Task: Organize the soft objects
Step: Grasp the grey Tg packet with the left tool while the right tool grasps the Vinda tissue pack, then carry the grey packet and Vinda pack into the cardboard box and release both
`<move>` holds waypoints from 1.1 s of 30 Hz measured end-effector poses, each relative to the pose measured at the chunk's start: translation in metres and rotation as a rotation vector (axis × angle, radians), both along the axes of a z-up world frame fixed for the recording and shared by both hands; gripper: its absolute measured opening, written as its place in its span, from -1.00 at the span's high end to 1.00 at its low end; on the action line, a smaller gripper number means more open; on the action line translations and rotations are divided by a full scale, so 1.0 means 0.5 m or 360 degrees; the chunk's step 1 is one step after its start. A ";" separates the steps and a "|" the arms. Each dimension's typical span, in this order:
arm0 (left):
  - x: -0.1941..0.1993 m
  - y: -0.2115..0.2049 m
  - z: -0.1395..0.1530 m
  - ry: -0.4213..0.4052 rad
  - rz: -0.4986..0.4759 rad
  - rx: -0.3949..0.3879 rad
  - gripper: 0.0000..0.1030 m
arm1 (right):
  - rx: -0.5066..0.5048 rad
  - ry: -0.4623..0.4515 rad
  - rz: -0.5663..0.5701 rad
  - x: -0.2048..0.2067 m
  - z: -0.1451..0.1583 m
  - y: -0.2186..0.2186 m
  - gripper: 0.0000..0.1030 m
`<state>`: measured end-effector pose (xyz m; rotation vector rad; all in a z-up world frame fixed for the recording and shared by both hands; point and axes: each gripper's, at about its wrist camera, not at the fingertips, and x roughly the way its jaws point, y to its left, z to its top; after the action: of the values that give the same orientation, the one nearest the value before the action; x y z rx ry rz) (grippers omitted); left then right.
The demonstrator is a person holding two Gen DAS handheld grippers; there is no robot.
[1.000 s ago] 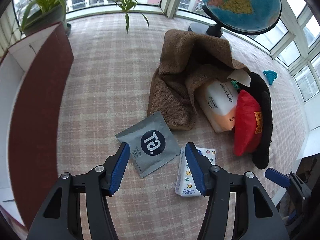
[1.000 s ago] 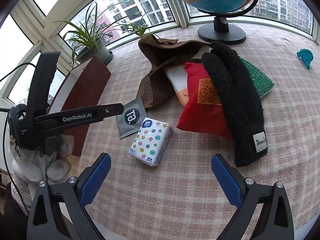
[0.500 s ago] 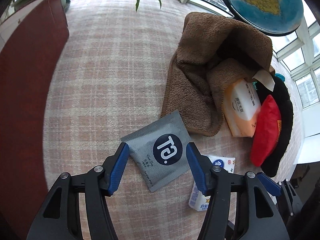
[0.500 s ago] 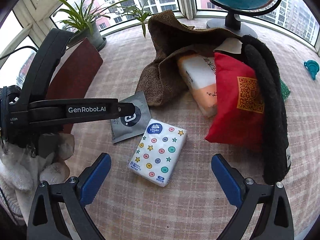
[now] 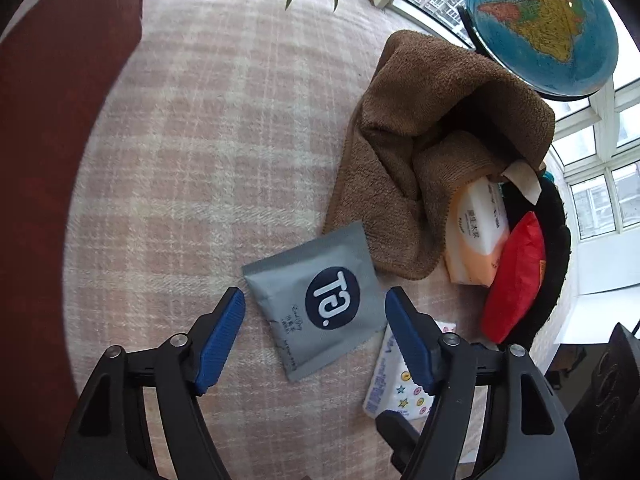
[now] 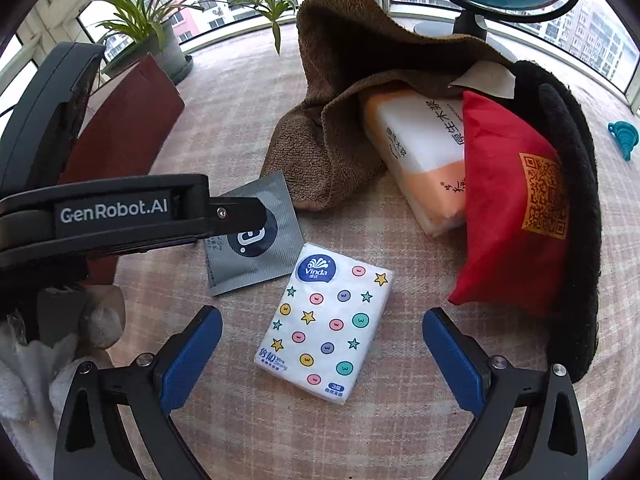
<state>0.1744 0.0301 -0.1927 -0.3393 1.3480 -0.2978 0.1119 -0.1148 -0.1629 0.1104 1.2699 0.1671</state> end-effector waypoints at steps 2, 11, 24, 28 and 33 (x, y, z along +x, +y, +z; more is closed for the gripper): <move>0.000 -0.004 -0.001 0.0013 0.0003 -0.0029 -0.42 | -0.0005 0.0003 -0.0008 -0.001 -0.003 -0.001 -0.93; 0.012 -0.009 -0.004 0.0025 0.0063 -0.0026 0.26 | 0.0005 0.0045 -0.0078 0.014 -0.021 -0.014 -0.92; 0.023 -0.009 -0.001 -0.0008 0.0117 0.0034 0.80 | -0.0096 0.0069 -0.0056 0.035 -0.040 -0.004 -0.04; 0.018 -0.011 0.023 -0.0065 0.0081 0.0069 0.82 | -0.0043 0.0074 -0.0069 0.031 -0.040 -0.022 0.04; 0.010 -0.005 0.050 -0.0104 0.0081 0.0049 0.86 | -0.0004 0.0070 -0.0068 0.016 -0.033 -0.041 0.05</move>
<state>0.1796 0.0275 -0.1678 -0.3349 1.2767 -0.2437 0.1201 -0.1355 -0.1794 0.1396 1.3106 0.1266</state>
